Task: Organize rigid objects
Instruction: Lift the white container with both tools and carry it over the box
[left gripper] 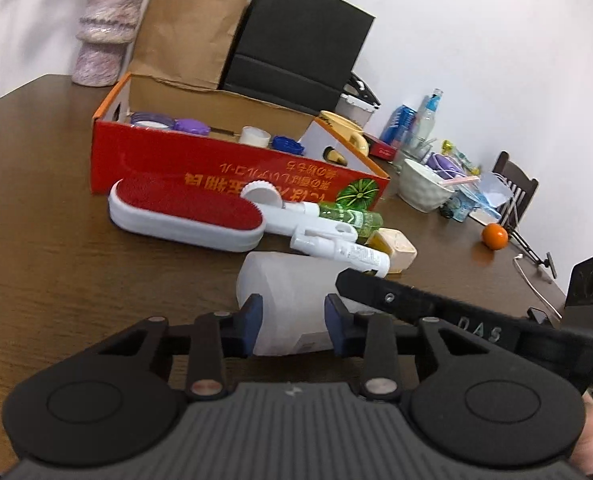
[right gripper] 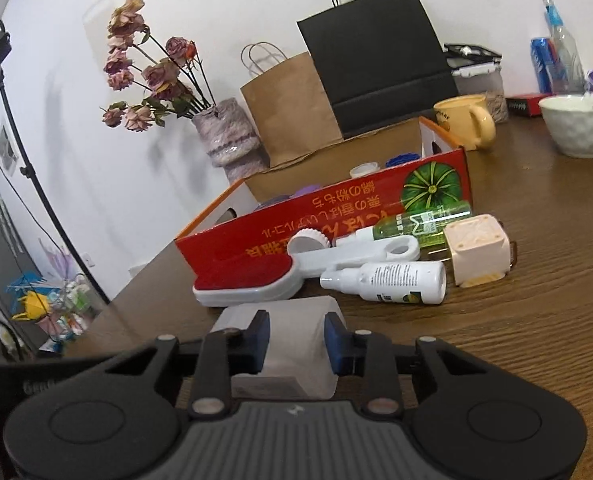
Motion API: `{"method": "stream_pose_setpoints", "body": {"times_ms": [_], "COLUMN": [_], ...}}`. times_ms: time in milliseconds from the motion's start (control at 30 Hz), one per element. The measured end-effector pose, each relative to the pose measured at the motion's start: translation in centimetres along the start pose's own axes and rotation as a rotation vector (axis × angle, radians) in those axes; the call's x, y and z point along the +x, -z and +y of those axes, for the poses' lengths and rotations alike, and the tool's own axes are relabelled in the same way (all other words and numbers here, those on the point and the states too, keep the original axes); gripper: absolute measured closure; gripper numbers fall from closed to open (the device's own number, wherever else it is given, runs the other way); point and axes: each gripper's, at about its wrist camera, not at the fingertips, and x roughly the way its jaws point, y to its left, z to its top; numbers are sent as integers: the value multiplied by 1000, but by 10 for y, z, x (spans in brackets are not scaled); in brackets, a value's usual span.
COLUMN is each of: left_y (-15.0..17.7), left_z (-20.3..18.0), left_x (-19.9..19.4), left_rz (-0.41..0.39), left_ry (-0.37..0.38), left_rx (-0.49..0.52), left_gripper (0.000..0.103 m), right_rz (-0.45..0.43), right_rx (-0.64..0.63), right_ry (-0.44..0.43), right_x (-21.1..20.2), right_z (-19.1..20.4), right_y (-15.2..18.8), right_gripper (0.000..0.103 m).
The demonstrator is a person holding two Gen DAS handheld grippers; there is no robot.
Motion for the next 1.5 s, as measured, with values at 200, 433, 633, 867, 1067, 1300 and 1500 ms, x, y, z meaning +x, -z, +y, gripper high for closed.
{"method": "stream_pose_setpoints", "body": {"times_ms": [200, 433, 633, 867, 1067, 1300, 1500], "left_y": [-5, 20, 49, 57, 39, -30, -99], "left_z": [-2, -41, -74, -88, -90, -81, -61], "left_x": [2, -33, -77, -112, -113, -89, -46], "left_rz": [-24, -139, -247, -312, -340, -412, -408], "left_ry": [-32, -138, -194, -191, -205, -207, -229], "left_rx": [-13, 62, 81, 76, 80, 131, 140], "left_gripper": [71, 78, 78, 78, 78, 78, 78], "right_rz": [1, -59, -142, -196, -203, -233, -207], "right_rx": [19, 45, -65, -111, -89, -101, -73], "right_ry": [-15, -34, -64, -85, -104, -125, -135], "right_x": [4, -29, -78, -112, -108, -71, -8], "right_z": [-1, 6, 31, 51, 55, 59, 52], "right_y": [0, 10, 25, 29, 8, -57, -123], "right_gripper": [71, 79, 79, 79, 79, 79, 79]}}
